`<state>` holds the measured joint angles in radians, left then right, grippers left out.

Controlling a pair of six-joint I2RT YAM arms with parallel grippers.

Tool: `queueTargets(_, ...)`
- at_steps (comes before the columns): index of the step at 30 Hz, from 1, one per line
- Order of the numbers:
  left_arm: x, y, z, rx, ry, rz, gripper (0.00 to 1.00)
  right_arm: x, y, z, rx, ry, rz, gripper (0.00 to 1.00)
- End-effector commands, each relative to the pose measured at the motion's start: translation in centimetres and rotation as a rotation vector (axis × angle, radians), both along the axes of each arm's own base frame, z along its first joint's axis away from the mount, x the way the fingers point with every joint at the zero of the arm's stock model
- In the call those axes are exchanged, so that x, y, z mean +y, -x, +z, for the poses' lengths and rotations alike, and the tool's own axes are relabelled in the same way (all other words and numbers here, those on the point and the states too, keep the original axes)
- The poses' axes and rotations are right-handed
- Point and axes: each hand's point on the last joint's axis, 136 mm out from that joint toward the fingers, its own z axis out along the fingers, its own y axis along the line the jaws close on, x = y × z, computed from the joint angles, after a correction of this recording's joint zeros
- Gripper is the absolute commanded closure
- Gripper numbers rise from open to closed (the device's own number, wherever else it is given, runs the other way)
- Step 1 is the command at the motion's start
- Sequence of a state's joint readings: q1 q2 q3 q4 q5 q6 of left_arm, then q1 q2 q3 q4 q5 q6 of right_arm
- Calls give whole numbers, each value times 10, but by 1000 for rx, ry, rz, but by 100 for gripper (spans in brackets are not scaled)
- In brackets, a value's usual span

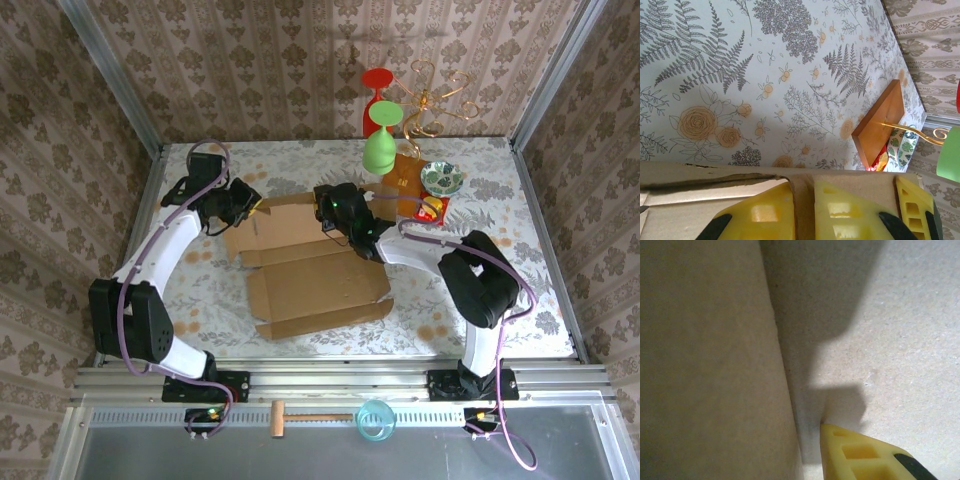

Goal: Fold the paper box

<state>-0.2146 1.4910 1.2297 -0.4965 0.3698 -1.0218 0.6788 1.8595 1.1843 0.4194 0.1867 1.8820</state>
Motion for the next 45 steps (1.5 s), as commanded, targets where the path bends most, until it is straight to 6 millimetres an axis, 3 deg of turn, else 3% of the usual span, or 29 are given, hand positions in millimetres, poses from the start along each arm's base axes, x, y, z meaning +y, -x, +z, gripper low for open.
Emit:
queueTargets(1, -2, 7, 6, -14, 11, -17, 87, 1, -10, 6, -27, 13, -34, 79)
queueTargets(4, -1, 7, 9, -26, 10, -22, 84, 0, -11, 9, -30, 10, -37, 91)
queueTargets(7, 8, 7, 20, -46, -8, -16, 69, -6, -8, 19, -36, 11, -47, 100)
queueTargets(10, 42, 8, 31, -66, -44, 40, 56, -19, -3, 33, -31, 22, -71, 100)
queueTargets(13, 91, 13, 32, -70, -70, 145, 53, -32, 2, 44, -13, 22, -101, 100)
queueTargets(17, 145, 29, 3, -29, -109, 293, 54, -41, 7, 57, 1, 6, -129, 100)
queueTargets(19, 154, 35, -18, -4, -84, 322, 59, -42, 8, 62, 3, 3, -135, 100)
queueTargets(24, 133, 39, -76, 38, 51, 273, 74, -48, 9, 71, 14, -18, -158, 100)
queueTargets(28, 116, 36, -102, 8, 140, 233, 77, -51, 10, 83, 13, -22, -170, 100)
queueTargets(40, 67, 20, -138, -13, 291, 155, 66, -55, 8, 83, 40, -62, -203, 100)
queueTargets(45, 62, 11, -145, -37, 341, 188, 65, -57, 7, 85, 45, -77, -216, 100)
